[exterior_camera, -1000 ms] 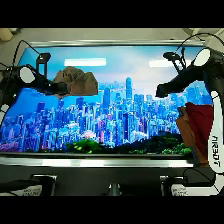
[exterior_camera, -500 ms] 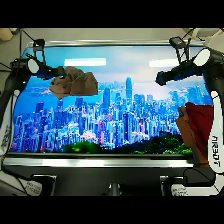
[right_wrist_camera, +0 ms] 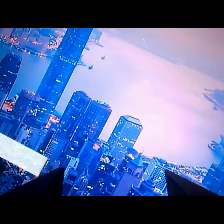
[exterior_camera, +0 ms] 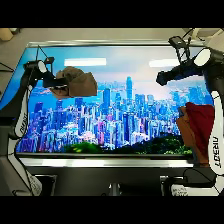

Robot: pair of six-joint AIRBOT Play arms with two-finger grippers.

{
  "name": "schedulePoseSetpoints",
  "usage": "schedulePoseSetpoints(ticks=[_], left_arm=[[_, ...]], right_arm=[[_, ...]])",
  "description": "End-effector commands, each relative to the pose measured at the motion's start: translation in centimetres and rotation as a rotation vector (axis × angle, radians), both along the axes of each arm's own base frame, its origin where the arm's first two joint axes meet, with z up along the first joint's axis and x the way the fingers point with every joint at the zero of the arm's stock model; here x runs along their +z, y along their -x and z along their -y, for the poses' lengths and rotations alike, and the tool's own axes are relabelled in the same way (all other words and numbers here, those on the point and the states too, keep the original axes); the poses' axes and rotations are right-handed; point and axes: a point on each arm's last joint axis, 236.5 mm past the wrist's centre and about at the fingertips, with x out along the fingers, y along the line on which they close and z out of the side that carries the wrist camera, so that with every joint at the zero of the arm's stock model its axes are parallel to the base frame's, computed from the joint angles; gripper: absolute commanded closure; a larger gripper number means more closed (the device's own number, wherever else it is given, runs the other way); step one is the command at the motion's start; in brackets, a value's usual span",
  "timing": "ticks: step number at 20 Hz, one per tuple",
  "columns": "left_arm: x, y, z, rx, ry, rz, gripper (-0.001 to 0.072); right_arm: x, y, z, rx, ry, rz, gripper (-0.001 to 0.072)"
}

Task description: Fold the shirts.

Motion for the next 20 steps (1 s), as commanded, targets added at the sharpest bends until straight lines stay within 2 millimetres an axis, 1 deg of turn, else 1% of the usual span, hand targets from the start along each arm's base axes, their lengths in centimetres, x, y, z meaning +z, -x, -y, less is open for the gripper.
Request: schedulePoseSetpoints(ticks=[1,2,3,4,5,6,7,8,9,10,11,12,13,14,15,16,17,18,19,20], left_arm=[[11.5,-0.1,1.3,-0.108,-0.017,0.232,0.0682],[17.6,0.8,3.1,-0.163,-0.004,0.360,0.0682],[23.1,2.6,5.3,-0.225,0.022,0.474,0.0681],[28.2,5.1,7.8,-0.282,0.054,0.577,0.0681],[32.9,8.1,10.3,-0.335,0.085,0.675,0.0681],[36.5,11.1,12.5,-0.388,0.111,0.754,0.0681],[38.6,13.8,14.5,-0.439,0.136,0.799,0.0682],[39.6,16.5,16.5,-0.493,0.167,0.814,0.0681],[39.5,18.6,18.3,-0.531,0.202,0.799,0.0681],[38.3,20.2,20.2,-0.575,0.231,0.754,0.0681],[36.4,21.4,22.0,-0.623,0.242,0.695,0.0681],[33.6,22.2,24.0,-0.675,0.245,0.621,0.0681],[30.4,22.9,25.8,-0.717,0.241,0.544,0.0681],[26.3,23.7,27.5,-0.751,0.232,0.446,0.0681],[22.0,24.5,28.8,-0.782,0.214,0.349,0.0681],[17.3,25.3,30.0,-0.810,0.191,0.251,0.0681],[12.6,26.2,31.1,-0.820,0.180,0.162,0.0681],[8.7,27.0,32.3,-0.815,0.193,0.087,0.0681],[5.6,27.9,33.8,-0.808,0.229,0.022,0.0681],[3.2,28.9,35.5,-0.791,0.286,-0.049,0.0680]], right_arm=[[4.1,0.7,1.8,0.014,0.106,0.110,0.0045],[6.7,1.4,2.4,0.005,0.133,0.166,0.0045],[9.4,2.4,2.7,0.003,0.156,0.226,0.0046],[12.2,3.7,2.9,0.007,0.175,0.287,0.0045],[15.1,5.4,2.9,0.008,0.182,0.350,0.0046],[17.9,7.3,2.9,0.003,0.182,0.408,0.0051],[19.9,9.2,2.8,0.001,0.183,0.446,0.0085],[21.3,11.4,2.8,0.000,0.182,0.464,0.0085],[22.1,13.7,2.8,0.002,0.184,0.460,0.0085],[22.2,15.6,2.8,0.009,0.188,0.436,0.0085],[21.8,17.4,2.9,0.009,0.193,0.397,0.0085],[20.9,19.1,3.0,0.016,0.201,0.338,0.0085],[19.8,20.4,3.2,0.023,0.210,0.271,0.0085],[18.2,21.8,3.4,0.034,0.218,0.181,0.0085],[16.9,22.7,3.5,0.038,0.224,0.111,0.0085],[15.7,23.1,3.6,0.040,0.221,0.057,0.0085],[14.6,23.0,3.6,0.041,0.218,0.020,0.0085],[13.5,22.6,3.5,0.044,0.216,-0.005,0.0085],[12.4,22.0,3.5,0.045,0.214,-0.029,0.0085],[11.0,21.1,3.5,0.048,0.211,-0.053,0.0085]])
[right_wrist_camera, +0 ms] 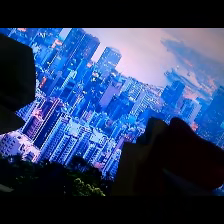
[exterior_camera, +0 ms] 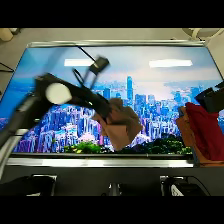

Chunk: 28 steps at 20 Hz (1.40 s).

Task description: Fold the shirts.

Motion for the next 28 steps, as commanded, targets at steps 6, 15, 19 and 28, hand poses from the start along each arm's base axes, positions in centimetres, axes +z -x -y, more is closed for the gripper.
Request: schedulePoseSetpoints(ticks=[6,15,19,28], left_arm=[[-2.7,-1.4,1.3,0.019,0.049,-0.237,0.0020],[-9.9,-1.5,-13.7,0.284,-0.046,-0.425,0.0022],[-15.4,-1.5,-12.0,0.405,0.074,-0.477,0.0022],[-16.7,-2.6,-6.0,0.419,0.313,-0.575,0.0637]], right_arm=[[-12.5,-1.9,-3.2,0.062,-0.127,-0.366,0.0083],[-26.0,5.7,-8.6,0.130,-0.369,-0.718,0.0083],[-28.7,6.8,-9.5,0.101,-0.422,-0.736,0.0065],[-33.0,9.6,-11.6,0.057,-0.540,-0.765,0.0012]])
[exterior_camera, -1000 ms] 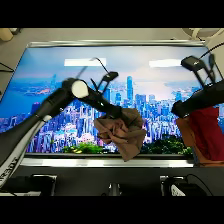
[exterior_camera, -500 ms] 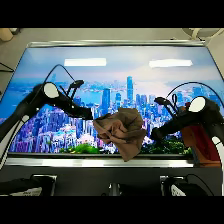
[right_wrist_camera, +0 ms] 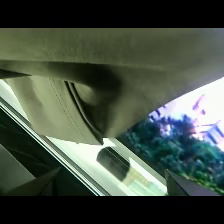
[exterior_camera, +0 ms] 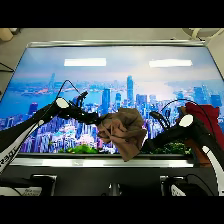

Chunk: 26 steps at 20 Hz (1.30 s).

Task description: Fold the shirts.

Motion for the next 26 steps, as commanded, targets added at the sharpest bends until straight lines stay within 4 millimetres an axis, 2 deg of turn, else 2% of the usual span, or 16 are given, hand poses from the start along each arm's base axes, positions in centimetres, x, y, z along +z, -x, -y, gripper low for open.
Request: schedulePoseSetpoints(ticks=[1,4,8,12,13,14,15,18,20,22,23,24,26], left_arm=[[0.0,-0.5,1.1,0.023,0.049,0.006,0.0680],[0.8,-0.1,1.1,-0.023,0.060,0.032,0.0682],[2.3,-0.2,1.0,-0.056,0.069,0.086,0.0685],[4.7,-2.4,-1.6,0.008,0.068,0.140,0.0686],[4.8,-2.3,-2.0,0.007,0.072,0.131,0.0686],[4.9,-2.0,-2.2,0.001,0.075,0.117,0.0686],[4.9,-1.8,-2.2,-0.004,0.077,0.112,0.0686],[5.0,-1.9,-2.2,-0.028,0.076,0.137,0.0686],[6.1,-2.2,-2.1,-0.064,0.081,0.197,0.0687],[8.8,-3.0,-1.9,-0.091,0.093,0.293,0.0688],[11.0,-3.6,-1.9,-0.100,0.102,0.358,0.0688],[14.0,-4.4,-1.9,-0.095,0.115,0.433,0.0688],[22.0,-5.6,-2.1,-0.079,0.147,0.630,0.0688]], right_arm=[[-1.6,0.4,-1.0,-0.063,-0.038,0.000,0.0012],[-2.8,1.3,-1.6,-0.075,-0.067,-0.049,0.0021],[-3.1,0.8,-3.1,-0.091,-0.148,-0.068,0.0025],[-4.3,2.3,-5.2,0.005,-0.125,-0.081,0.0052],[-4.6,2.5,-5.8,0.033,-0.115,-0.069,0.0240],[-4.7,2.5,-6.2,0.043,-0.105,-0.054,0.0509],[-4.7,2.4,-6.4,0.039,-0.102,-0.056,0.0688],[-3.7,1.4,-6.2,0.073,-0.093,-0.014,0.0691],[-1.2,0.2,-6.1,0.132,-0.095,0.055,0.0692],[2.8,-2.1,-5.5,0.202,-0.062,0.193,0.0692],[5.5,-4.0,-4.7,0.232,-0.013,0.302,0.0692],[8.6,-6.1,-3.8,0.253,0.041,0.425,0.0692],[17.6,-10.2,-1.6,0.247,0.164,0.722,0.0692]])
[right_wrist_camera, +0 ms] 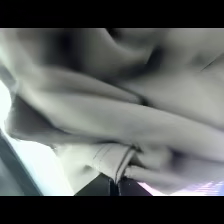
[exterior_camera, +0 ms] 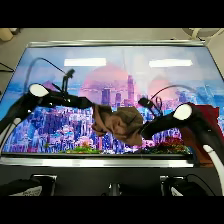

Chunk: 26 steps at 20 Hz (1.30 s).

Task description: Fold the shirts.

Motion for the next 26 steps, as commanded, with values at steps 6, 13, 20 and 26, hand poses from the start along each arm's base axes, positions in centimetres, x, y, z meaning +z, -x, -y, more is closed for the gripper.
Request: schedulePoseSetpoints(ticks=[6,13,20,26], left_arm=[[41.8,6.8,-4.4,0.160,0.268,1.026,0.0688],[53.7,19.2,-9.2,0.274,0.408,1.374,0.0688],[47.0,9.3,-11.7,0.436,0.108,1.220,0.0687],[26.3,-5.6,-8.6,0.362,-0.119,0.764,0.0686]], right_arm=[[43.7,-2.5,5.9,-0.218,-0.018,1.262,0.0691],[52.9,2.9,7.2,-0.297,-0.137,1.482,0.0691],[48.2,-0.9,9.5,-0.385,0.008,1.300,0.0692],[30.5,-16.5,9.1,-0.358,0.263,0.830,0.0691]])
